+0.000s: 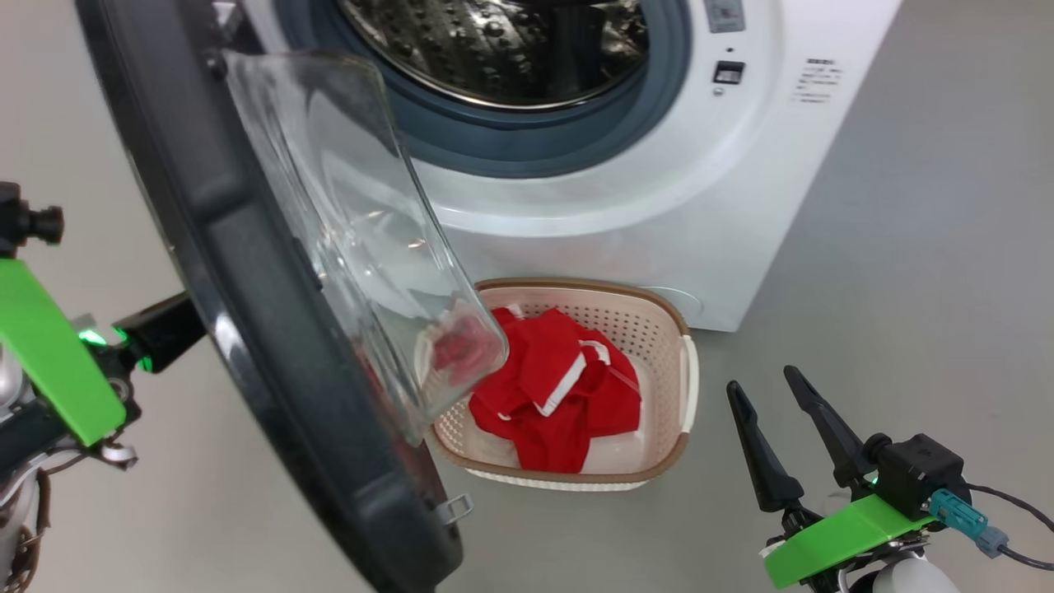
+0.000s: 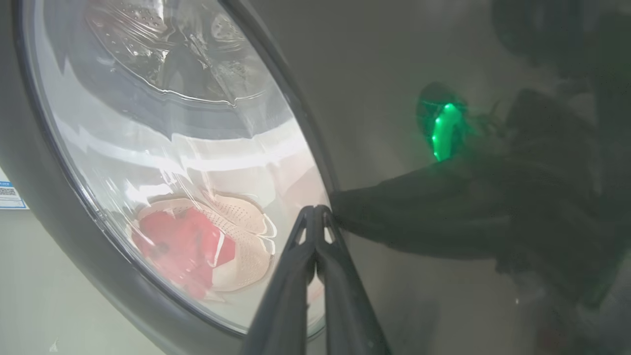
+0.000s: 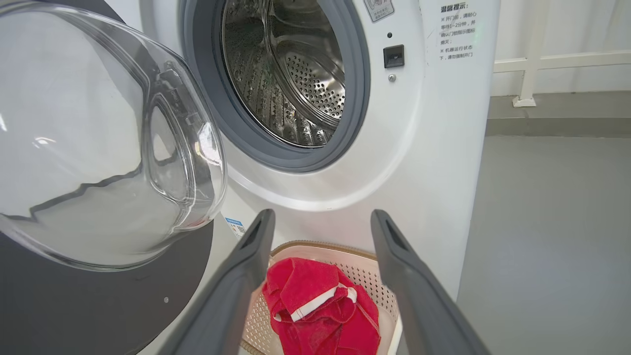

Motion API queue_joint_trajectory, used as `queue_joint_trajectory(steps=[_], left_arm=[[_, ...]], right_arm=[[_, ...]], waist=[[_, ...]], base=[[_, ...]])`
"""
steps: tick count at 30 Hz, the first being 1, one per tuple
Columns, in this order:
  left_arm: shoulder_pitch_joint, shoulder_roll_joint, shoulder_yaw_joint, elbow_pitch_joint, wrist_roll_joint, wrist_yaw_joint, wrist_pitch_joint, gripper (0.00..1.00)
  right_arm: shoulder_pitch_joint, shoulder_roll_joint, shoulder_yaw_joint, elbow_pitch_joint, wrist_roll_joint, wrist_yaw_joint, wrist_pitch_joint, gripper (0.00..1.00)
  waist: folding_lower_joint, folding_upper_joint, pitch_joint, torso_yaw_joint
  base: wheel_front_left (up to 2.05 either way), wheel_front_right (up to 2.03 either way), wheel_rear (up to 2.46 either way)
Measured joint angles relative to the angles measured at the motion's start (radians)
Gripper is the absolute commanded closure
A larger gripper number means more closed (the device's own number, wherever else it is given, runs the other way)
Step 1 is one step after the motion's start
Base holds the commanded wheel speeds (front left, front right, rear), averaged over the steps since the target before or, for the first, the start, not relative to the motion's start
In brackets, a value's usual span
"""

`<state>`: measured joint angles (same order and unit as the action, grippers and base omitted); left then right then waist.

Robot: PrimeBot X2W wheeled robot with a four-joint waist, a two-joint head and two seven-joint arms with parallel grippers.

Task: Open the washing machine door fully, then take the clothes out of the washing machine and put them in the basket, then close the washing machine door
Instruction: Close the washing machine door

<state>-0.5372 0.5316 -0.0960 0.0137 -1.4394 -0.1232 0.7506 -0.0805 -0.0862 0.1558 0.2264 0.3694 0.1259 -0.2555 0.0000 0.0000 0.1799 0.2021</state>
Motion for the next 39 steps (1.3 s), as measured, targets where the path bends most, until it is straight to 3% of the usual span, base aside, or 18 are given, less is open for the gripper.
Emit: queue_joint_trajectory(steps=[23, 39], left_arm=[[-0.159, -0.062, -0.154, 0.007, 0.050, 0.000, -0.257, 1.00], [-0.327, -0.066, -0.209, 0.167, 0.057, 0.000, -0.410, 1.00]], right_arm=[[-0.011, 0.025, -0.015, -0.016, 0.000, 0.000, 0.000, 0.00], [-0.064, 0.032, -0.015, -0.030, 0.011, 0.000, 0.000, 0.00]], waist=[[0.0000, 0.0000, 0.045, -0.110], [0.0000, 0.0000, 0.114, -0.228]], base=[[0.00, 0.00, 0.00], [0.00, 0.00, 0.00]])
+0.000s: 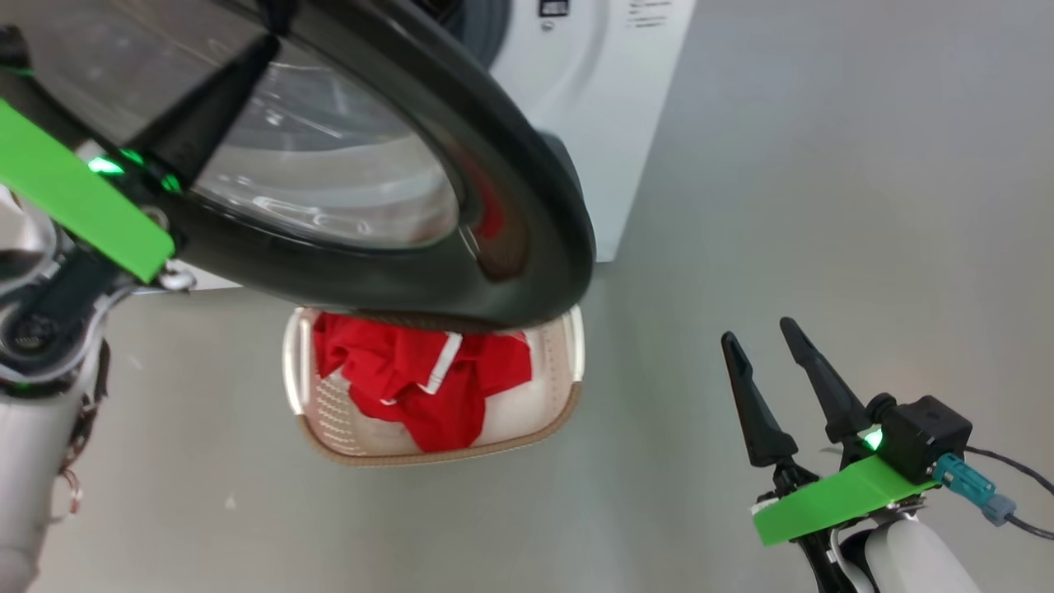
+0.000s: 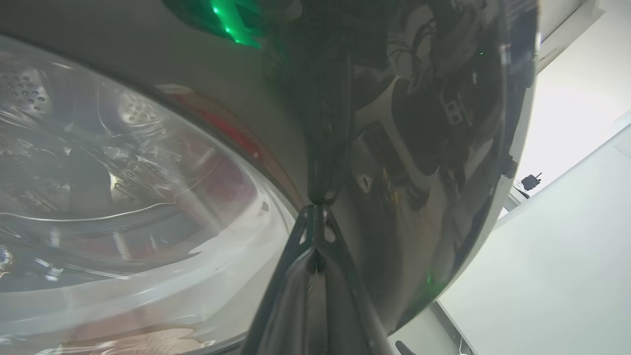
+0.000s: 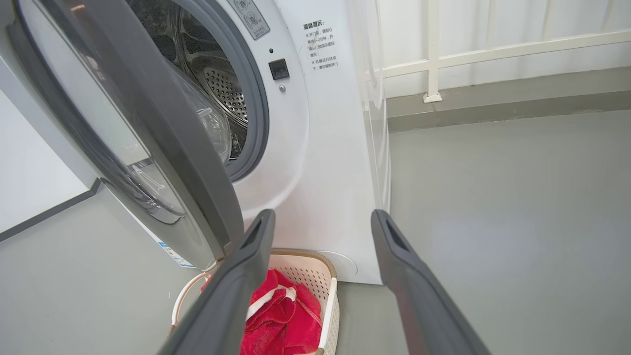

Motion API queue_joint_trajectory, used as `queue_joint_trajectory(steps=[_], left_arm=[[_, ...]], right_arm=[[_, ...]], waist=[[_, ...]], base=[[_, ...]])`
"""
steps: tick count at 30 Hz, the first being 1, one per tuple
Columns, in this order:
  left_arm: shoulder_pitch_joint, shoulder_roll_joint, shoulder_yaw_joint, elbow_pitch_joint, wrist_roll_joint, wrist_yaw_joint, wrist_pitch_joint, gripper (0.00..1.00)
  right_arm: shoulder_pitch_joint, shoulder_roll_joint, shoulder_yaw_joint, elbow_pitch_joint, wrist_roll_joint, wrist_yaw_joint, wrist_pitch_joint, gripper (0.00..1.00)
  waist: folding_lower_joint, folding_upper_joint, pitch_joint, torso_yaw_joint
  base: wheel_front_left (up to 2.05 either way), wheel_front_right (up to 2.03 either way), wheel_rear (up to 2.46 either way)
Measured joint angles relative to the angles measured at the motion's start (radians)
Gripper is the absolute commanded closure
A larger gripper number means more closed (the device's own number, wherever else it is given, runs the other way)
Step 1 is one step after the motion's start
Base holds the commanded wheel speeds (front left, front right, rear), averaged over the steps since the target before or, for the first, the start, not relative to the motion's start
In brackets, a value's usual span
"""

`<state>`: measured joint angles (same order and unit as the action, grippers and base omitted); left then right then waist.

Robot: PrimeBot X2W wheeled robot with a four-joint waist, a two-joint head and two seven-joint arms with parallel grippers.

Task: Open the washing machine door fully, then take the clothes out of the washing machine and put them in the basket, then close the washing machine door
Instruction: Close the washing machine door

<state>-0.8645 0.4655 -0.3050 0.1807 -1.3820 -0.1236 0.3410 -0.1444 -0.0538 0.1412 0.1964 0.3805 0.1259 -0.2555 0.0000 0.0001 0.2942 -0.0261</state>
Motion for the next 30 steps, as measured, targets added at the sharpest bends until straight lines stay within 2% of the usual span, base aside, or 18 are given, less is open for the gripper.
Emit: queue_joint_trajectory(steps=[14, 25, 26, 27, 30], left_arm=[[-0.114, 0.028, -0.027, 0.138, -0.006, 0.000, -0.133, 1.00], [-0.109, 0.061, -0.086, 0.155, -0.038, 0.000, -0.192, 1.00], [-0.098, 0.063, -0.088, 0.151, -0.040, 0.000, -0.199, 0.98], [-0.084, 0.064, -0.090, 0.150, -0.049, 0.000, -0.209, 0.91], [-0.035, 0.064, -0.101, 0.148, -0.074, 0.000, -0.237, 0.62]], right_arm=[[-0.009, 0.001, 0.000, -0.008, 0.034, 0.000, 0.000, 0.00], [-0.008, 0.002, -0.001, -0.008, 0.034, 0.000, 0.000, 0.00], [-0.008, 0.001, -0.002, -0.007, 0.034, 0.000, 0.000, 0.00], [-0.008, 0.002, -0.002, -0.007, 0.033, 0.000, 0.000, 0.00], [-0.006, 0.002, -0.005, -0.006, 0.030, 0.000, 0.000, 0.00]], waist=[[0.0000, 0.0000, 0.036, -0.081], [0.0000, 0.0000, 0.014, -0.077], [0.0000, 0.0000, 0.011, -0.073], [0.0000, 0.0000, 0.007, -0.070], [0.0000, 0.0000, -0.004, -0.057]], base=[[0.00, 0.00, 0.00], [0.00, 0.00, 0.00], [0.00, 0.00, 0.00], [0.00, 0.00, 0.00], [0.00, 0.00, 0.00]])
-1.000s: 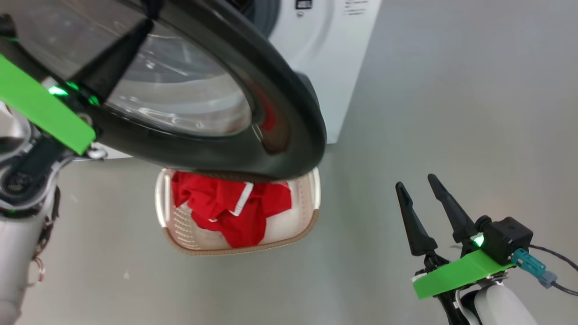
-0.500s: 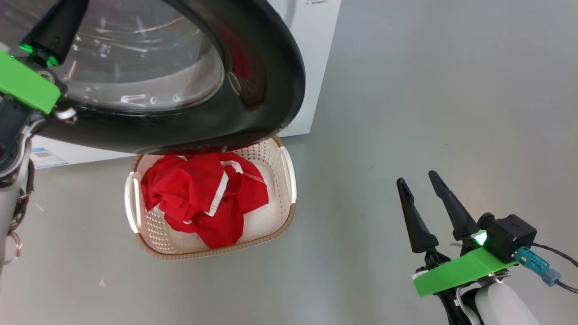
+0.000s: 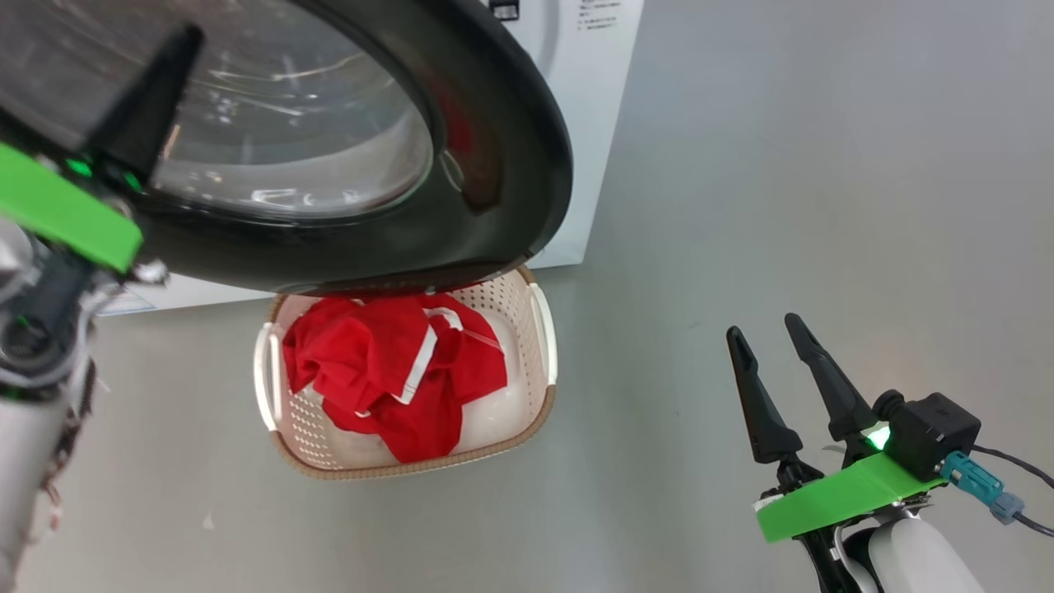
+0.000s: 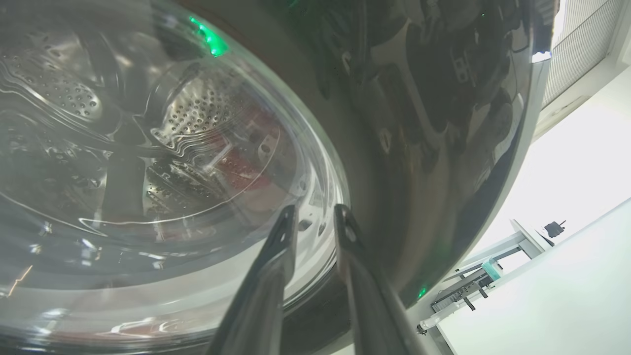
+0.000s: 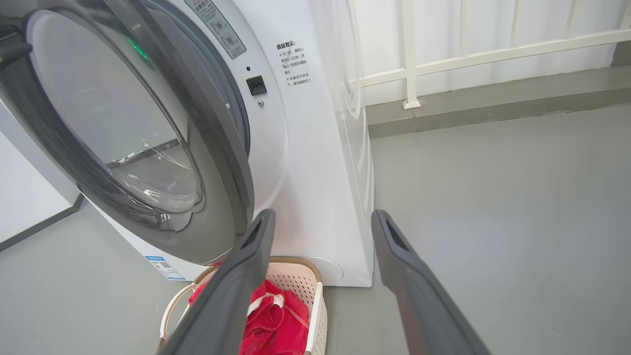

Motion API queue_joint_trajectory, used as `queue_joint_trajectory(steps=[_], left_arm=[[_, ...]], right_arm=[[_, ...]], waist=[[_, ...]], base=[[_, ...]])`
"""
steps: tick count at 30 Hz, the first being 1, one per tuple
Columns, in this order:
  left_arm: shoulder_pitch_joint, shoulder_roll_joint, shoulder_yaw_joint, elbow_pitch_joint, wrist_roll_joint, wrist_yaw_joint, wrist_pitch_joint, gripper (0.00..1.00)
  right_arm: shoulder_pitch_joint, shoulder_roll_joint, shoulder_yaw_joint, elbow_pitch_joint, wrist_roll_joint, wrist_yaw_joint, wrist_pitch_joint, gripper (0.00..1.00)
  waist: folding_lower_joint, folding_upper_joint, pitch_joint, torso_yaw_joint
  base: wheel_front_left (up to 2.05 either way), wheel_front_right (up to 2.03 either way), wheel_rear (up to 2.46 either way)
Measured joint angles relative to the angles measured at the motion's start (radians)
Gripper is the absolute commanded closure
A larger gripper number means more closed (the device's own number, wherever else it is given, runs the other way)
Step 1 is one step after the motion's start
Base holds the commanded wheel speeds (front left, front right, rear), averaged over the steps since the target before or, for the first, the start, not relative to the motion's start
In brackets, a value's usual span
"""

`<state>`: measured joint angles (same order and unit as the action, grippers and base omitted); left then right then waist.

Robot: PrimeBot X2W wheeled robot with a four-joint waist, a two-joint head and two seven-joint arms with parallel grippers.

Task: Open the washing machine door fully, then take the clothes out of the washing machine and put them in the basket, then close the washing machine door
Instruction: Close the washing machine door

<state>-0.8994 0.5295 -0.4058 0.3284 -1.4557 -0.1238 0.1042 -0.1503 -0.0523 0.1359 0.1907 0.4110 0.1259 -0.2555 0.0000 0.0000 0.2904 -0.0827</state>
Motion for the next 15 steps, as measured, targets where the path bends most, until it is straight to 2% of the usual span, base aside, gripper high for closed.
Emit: queue_joint_trajectory(steps=[1, 3, 4, 6, 8, 15], left_arm=[[0.017, 0.000, -0.008, -0.001, -0.002, 0.000, -0.008, 0.55], [0.051, -0.001, -0.019, -0.008, -0.008, 0.000, -0.024, 0.53], [0.068, -0.001, -0.023, -0.013, -0.012, 0.000, -0.035, 0.48], [0.102, 0.001, -0.035, -0.019, -0.013, 0.000, -0.054, 0.28], [0.138, 0.003, -0.049, -0.029, -0.015, 0.000, -0.070, 0.00], [0.255, 0.014, -0.086, -0.055, -0.015, 0.000, -0.156, 0.00]], right_arm=[[0.002, 0.000, -0.001, 0.001, 0.000, 0.000, 0.000, 0.00], [0.005, 0.000, -0.002, 0.003, -0.005, 0.000, 0.000, 0.00], [0.007, 0.000, -0.002, 0.003, -0.008, 0.000, 0.000, 0.00], [0.013, 0.000, -0.004, 0.004, -0.009, 0.000, 0.000, 0.00], [0.025, 0.000, -0.006, 0.005, -0.012, 0.000, 0.000, 0.00], [0.047, 0.000, -0.013, 0.008, -0.025, 0.000, 0.000, 0.00]], waist=[[0.0000, 0.0000, -0.004, 0.005], [0.0000, 0.0000, -0.013, 0.014], [0.0000, 0.0000, -0.018, 0.019], [0.0000, 0.0000, -0.028, 0.028], [0.0000, 0.0000, -0.035, 0.039], [0.0001, 0.0000, -0.052, 0.077]], base=[[0.00, 0.00, 0.00], [0.00, 0.00, 0.00], [0.00, 0.00, 0.00], [0.00, 0.00, 0.00], [0.00, 0.00, 0.00], [0.00, 0.00, 0.00]])
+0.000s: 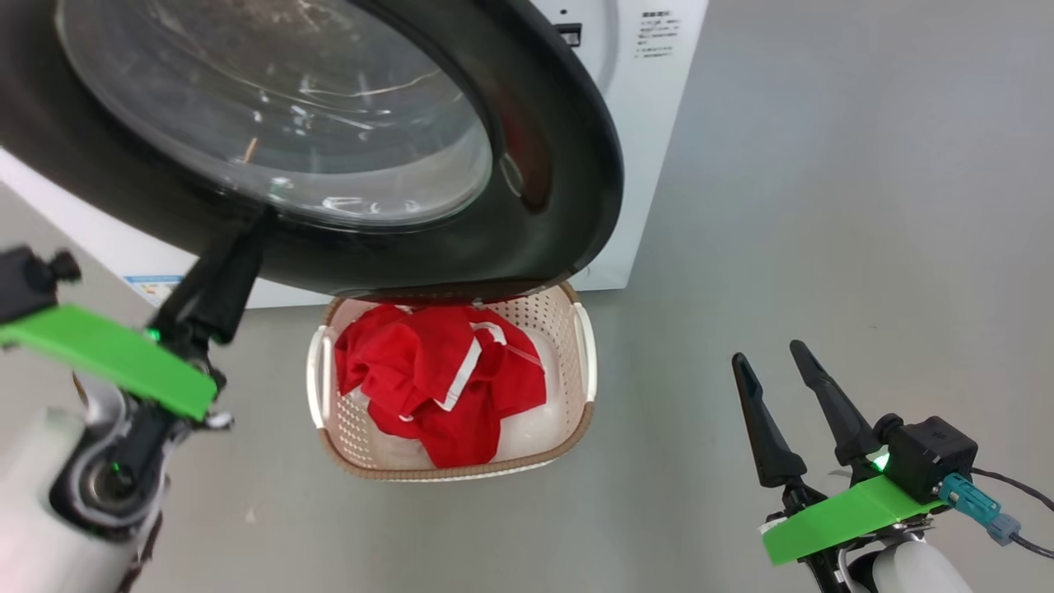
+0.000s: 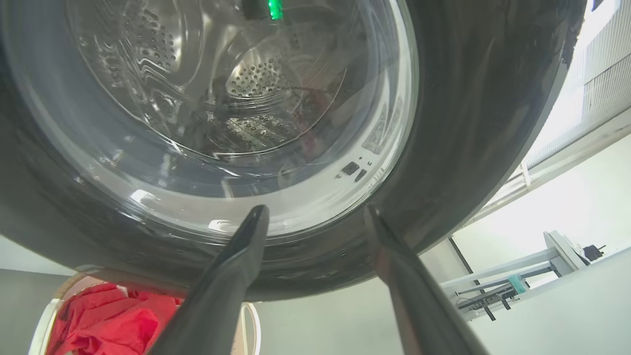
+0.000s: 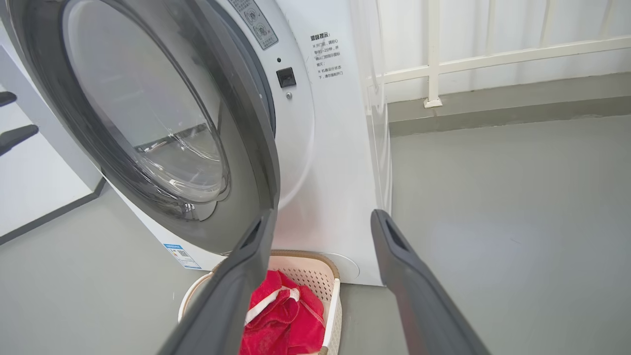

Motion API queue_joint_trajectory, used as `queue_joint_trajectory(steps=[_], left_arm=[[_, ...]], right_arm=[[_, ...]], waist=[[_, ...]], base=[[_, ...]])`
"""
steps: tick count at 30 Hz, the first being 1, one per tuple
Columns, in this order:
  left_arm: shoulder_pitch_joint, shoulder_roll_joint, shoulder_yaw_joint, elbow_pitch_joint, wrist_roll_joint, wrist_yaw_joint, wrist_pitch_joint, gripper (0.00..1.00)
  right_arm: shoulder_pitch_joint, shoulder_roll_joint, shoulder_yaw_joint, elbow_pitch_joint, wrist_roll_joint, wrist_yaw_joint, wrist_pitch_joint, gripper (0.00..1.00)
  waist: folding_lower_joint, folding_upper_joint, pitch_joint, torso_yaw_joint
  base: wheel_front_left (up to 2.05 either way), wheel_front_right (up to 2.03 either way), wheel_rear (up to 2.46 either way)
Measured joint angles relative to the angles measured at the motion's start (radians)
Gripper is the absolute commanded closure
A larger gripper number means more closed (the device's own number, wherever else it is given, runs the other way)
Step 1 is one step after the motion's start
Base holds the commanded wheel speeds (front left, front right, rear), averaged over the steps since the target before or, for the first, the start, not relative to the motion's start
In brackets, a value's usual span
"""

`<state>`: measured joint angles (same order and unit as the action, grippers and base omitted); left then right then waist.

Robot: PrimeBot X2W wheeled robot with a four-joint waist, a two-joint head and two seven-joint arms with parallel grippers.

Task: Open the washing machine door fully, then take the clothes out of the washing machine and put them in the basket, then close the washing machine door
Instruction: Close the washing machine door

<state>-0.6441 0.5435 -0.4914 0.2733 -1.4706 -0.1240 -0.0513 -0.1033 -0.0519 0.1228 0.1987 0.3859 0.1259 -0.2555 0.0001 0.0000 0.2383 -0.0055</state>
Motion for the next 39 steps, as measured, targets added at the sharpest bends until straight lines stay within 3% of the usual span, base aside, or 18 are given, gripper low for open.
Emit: queue_joint_trajectory(steps=[18, 25, 39], left_arm=[[0.257, 0.030, -0.011, 0.036, 0.003, 0.000, -0.190, 0.00], [0.360, -0.012, 0.065, 0.079, 0.056, 0.000, -0.198, 0.00], [0.497, -0.159, 0.318, 0.111, 0.412, -0.001, -0.198, 0.00]], right_arm=[[0.038, -0.016, -0.023, -0.001, -0.017, 0.000, 0.000, 0.00], [0.044, -0.021, -0.042, -0.002, -0.017, 0.000, 0.000, 0.00], [0.080, -0.026, -0.073, -0.010, -0.017, 0.000, 0.000, 0.00]], waist=[[-0.0001, 0.0000, -0.010, 0.026], [0.0000, 0.0000, -0.016, 0.019], [0.0000, 0.0000, -0.040, 0.013]], base=[[0.00, 0.00, 0.00], [0.00, 0.00, 0.00], [0.00, 0.00, 0.00]])
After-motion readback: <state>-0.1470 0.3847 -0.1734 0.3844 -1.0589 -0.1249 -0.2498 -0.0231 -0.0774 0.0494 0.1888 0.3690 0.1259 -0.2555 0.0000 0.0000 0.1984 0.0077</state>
